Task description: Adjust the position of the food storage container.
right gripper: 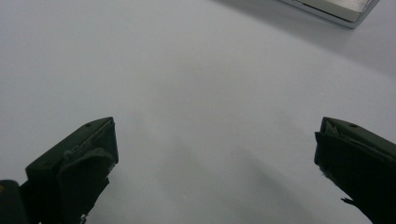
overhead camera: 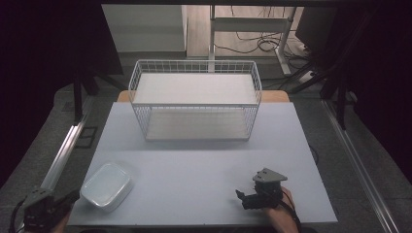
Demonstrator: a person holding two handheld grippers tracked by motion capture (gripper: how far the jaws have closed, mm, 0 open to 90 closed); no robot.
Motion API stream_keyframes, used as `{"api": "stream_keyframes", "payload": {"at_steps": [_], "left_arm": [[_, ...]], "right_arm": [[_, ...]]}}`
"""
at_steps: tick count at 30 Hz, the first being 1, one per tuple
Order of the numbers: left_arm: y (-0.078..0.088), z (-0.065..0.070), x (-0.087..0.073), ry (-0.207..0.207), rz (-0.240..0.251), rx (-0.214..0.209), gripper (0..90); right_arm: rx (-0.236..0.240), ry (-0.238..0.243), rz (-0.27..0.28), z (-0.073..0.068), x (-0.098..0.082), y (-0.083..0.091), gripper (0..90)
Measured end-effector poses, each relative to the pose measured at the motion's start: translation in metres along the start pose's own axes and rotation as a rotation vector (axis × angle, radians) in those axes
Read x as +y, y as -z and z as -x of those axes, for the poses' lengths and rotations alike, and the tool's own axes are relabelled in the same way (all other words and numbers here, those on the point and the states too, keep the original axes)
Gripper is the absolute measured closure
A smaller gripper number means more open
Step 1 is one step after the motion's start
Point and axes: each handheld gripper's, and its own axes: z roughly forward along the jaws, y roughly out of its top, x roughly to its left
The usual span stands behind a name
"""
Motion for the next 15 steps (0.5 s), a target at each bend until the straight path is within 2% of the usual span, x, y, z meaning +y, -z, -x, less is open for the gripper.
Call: {"api": "stream_keyframes", "payload": {"at_steps": [5,7,12,15], "left_arm": [[-0.004,0.002,0.002,0.008,0.007,0.007,89.9],[-0.007,0.005,0.005,-0.001,0.007,0.010,90.0],[-0.021,0.014,0.014,-0.028,0.008,-0.015,90.0],[-0.031,0.020,0.020,-0.030,-0.001,-0.042,89.9]], "right_arm": [[0.001,0.000,-0.003,0.000,0.000,-0.001,0.0],[0.002,0.000,-0.004,0.000,0.000,-0.001,0.0],[0.006,0.003,-0.010,-0.002,0.001,-0.002,0.0],[0.008,-0.002,-0.014,-0.002,0.001,-0.003,0.0]]}}
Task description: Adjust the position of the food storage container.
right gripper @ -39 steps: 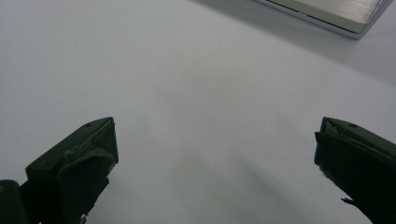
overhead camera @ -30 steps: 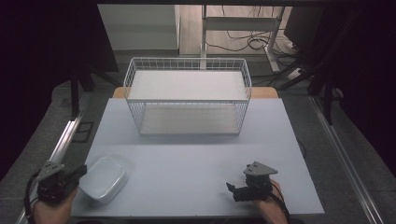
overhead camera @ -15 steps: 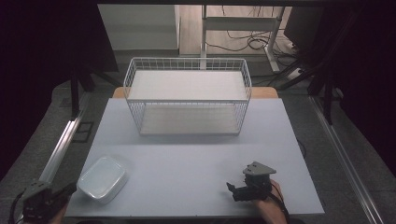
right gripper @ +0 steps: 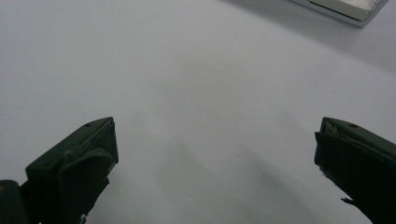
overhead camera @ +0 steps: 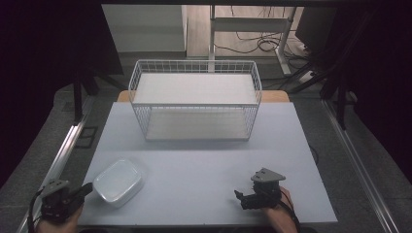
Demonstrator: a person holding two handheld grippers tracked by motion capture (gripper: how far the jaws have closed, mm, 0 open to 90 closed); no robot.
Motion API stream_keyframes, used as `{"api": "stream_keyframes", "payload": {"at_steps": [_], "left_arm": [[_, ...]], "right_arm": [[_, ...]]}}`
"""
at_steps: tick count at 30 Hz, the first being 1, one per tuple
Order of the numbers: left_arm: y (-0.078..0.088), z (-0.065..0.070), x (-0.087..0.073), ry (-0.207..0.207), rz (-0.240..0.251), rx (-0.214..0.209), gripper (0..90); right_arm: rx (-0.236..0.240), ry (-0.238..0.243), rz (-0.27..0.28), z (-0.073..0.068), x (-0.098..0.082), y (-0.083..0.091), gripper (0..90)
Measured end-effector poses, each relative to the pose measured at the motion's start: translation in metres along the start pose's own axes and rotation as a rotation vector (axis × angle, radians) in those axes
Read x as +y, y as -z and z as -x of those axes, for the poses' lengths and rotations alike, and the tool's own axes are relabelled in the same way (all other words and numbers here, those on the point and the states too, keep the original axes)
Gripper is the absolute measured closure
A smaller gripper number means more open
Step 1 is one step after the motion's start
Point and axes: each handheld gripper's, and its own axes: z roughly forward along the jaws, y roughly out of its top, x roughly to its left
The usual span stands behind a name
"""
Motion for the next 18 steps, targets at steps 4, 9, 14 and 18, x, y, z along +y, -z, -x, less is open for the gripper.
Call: {"api": "stream_keyframes", "payload": {"at_steps": [4,9,14,18], "left_arm": [[-0.016,0.008,0.004,-0.020,-0.033,-0.029,89.9],[-0.029,0.024,0.005,-0.051,-0.081,-0.088,89.9],[-0.041,0.036,0.012,-0.075,-0.091,-0.137,89.9],[-0.053,0.043,0.018,-0.090,-0.102,-0.167,89.9]], "right_arm": [[-0.001,-0.008,-0.006,0.001,0.000,0.001,0.0],[-0.004,-0.013,-0.001,0.001,0.000,0.001,0.0],[-0.008,-0.011,0.002,0.001,0.001,0.001,0.0],[-0.026,-0.018,0.000,0.002,0.001,0.000,0.0]]}}
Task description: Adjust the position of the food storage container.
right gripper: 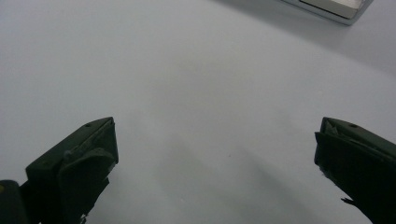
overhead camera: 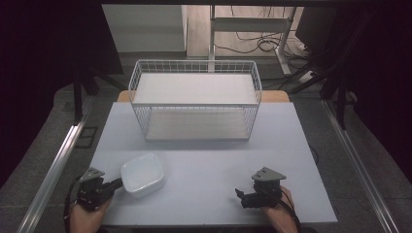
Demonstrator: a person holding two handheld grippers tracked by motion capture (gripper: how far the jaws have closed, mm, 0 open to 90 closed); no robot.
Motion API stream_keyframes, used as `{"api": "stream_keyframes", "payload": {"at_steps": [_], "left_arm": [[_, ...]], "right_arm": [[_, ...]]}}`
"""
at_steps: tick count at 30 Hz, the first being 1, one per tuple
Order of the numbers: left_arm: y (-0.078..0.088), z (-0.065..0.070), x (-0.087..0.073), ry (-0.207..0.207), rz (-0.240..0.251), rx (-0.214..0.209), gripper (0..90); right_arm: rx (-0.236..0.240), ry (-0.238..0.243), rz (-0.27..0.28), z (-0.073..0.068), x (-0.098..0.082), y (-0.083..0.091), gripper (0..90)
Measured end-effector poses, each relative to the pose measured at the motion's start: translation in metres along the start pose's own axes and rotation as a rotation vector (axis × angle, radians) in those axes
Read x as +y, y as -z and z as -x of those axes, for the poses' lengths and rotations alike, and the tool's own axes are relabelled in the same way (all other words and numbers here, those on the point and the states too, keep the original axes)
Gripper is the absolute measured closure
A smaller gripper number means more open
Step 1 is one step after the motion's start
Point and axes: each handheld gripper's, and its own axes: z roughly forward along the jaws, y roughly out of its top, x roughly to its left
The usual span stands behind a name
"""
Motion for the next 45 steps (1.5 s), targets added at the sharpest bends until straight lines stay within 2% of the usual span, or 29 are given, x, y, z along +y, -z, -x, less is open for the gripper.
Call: {"api": "stream_keyframes", "payload": {"at_steps": [2,12,26,27,28,30,31,32,33,35,37,40,42,45], "left_arm": [[-0.010,0.003,0.007,-0.015,-0.008,-0.017,89.9],[-0.039,0.011,0.032,-0.065,-0.020,-0.053,89.9],[-0.068,0.045,0.052,-0.146,-0.040,-0.137,89.8],[-0.069,0.047,0.053,-0.150,-0.041,-0.142,89.9],[-0.070,0.049,0.054,-0.154,-0.042,-0.150,89.9],[-0.071,0.054,0.055,-0.161,-0.043,-0.162,89.9],[-0.072,0.056,0.055,-0.163,-0.043,-0.168,89.9],[-0.073,0.058,0.056,-0.166,-0.043,-0.172,89.9],[-0.073,0.060,0.057,-0.170,-0.043,-0.177,89.9],[-0.076,0.065,0.058,-0.173,-0.048,-0.189,89.9],[-0.079,0.071,0.059,-0.179,-0.055,-0.199,89.9],[-0.084,0.080,0.061,-0.194,-0.066,-0.214,89.9],[-0.087,0.086,0.063,-0.206,-0.070,-0.221,89.9],[-0.091,0.094,0.064,-0.215,-0.073,-0.237,89.9]], "right_arm": [[-0.003,-0.004,0.004,0.001,0.000,0.000,0.0],[-0.005,-0.003,0.000,0.001,0.000,-0.001,0.0],[-0.014,-0.007,0.003,0.003,0.003,-0.002,0.0],[-0.008,-0.010,0.003,0.004,0.004,-0.002,0.0],[0.028,-0.030,-0.013,0.004,0.010,-0.003,0.0],[0.030,-0.046,-0.008,0.003,0.013,-0.004,1.4],[0.032,-0.057,-0.006,0.002,0.018,-0.005,7.7],[0.054,-0.054,0.013,-0.002,0.026,-0.006,26.0],[0.054,-0.054,0.013,-0.002,0.026,-0.006,26.0],[0.065,-0.043,0.005,-0.007,0.033,-0.009,41.6],[0.075,-0.010,-0.005,-0.012,0.038,-0.014,56.5],[0.090,0.016,-0.015,-0.016,0.047,-0.022,71.3],[0.122,0.004,-0.025,-0.015,0.053,-0.029,78.1],[0.137,0.013,-0.038,-0.016,0.061,-0.038,86.2]]}}
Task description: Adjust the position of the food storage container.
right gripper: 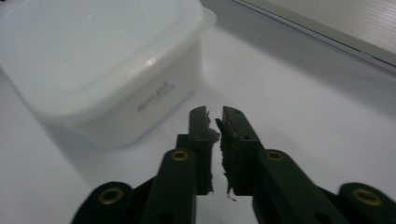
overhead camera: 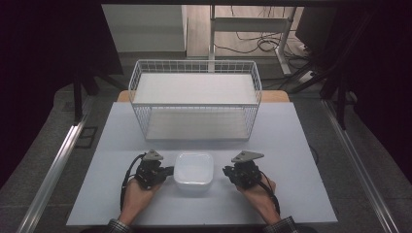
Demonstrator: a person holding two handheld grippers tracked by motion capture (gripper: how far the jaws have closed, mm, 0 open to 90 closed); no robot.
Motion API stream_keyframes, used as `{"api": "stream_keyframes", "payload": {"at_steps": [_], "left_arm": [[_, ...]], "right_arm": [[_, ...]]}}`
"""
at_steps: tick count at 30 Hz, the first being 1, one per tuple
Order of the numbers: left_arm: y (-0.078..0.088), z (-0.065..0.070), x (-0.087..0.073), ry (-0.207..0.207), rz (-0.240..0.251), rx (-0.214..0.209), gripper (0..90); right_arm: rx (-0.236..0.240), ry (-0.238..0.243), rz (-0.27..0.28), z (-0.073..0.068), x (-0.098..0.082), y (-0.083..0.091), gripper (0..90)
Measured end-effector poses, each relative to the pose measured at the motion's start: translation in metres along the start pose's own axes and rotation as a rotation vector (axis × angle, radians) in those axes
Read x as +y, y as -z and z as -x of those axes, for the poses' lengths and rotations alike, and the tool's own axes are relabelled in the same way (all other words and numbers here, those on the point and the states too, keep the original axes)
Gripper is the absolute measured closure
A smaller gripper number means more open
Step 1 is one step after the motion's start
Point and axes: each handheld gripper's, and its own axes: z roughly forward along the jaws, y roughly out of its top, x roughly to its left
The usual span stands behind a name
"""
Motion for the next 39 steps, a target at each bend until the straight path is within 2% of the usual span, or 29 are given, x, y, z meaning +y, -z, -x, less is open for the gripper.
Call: {"api": "stream_keyframes", "payload": {"at_steps": [4,6,9,14,16,17,20,23,26,28,30,33,37,39], "left_arm": [[-0.007,0.009,0.003,-0.015,0.000,-0.012,89.9],[-0.009,0.013,0.004,-0.026,-0.004,-0.006,89.9],[-0.009,0.015,0.003,-0.028,-0.006,-0.011,89.9],[-0.008,0.015,0.003,-0.029,0.002,-0.014,89.9],[-0.006,0.014,0.002,-0.036,0.007,0.012,89.6],[-0.004,0.014,0.001,-0.041,0.013,0.028,86.6],[0.005,0.009,-0.002,-0.034,0.039,0.044,70.4],[0.014,0.006,-0.005,-0.054,0.073,0.063,50.2],[0.020,0.003,-0.010,-0.067,0.104,0.028,33.8],[0.020,0.001,-0.013,-0.062,0.101,-0.015,25.5],[0.021,0.001,-0.015,-0.080,0.086,-0.023,20.8],[0.019,0.002,-0.018,-0.118,0.067,0.006,13.2],[0.014,0.000,-0.020,-0.152,0.036,0.000,5.8],[0.012,-0.001,-0.021,-0.161,0.032,0.002,5.1]], "right_arm": [[0.021,-0.010,-0.010,0.000,0.008,-0.007,89.2],[0.002,0.009,-0.021,-0.001,0.009,-0.007,89.2],[0.006,-0.006,-0.017,0.001,0.006,-0.006,89.2],[0.003,-0.003,-0.013,0.001,0.005,-0.007,89.2],[0.004,-0.004,-0.011,0.002,0.005,-0.007,88.9],[0.001,-0.006,-0.009,0.001,0.005,-0.006,87.9],[-0.030,0.017,-0.012,0.000,0.004,-0.001,74.9],[-0.022,0.031,-0.009,0.004,-0.001,0.006,56.9],[-0.005,0.025,0.000,0.010,-0.007,0.011,36.1],[0.003,0.040,0.010,0.012,-0.011,0.014,22.7],[0.012,0.055,0.013,0.012,-0.014,0.015,12.6],[0.025,0.057,0.015,0.013,-0.016,0.016,5.6],[0.045,0.024,0.028,0.018,-0.018,0.015,1.7],[0.047,0.023,0.032,0.019,-0.018,0.015,1.5]]}}
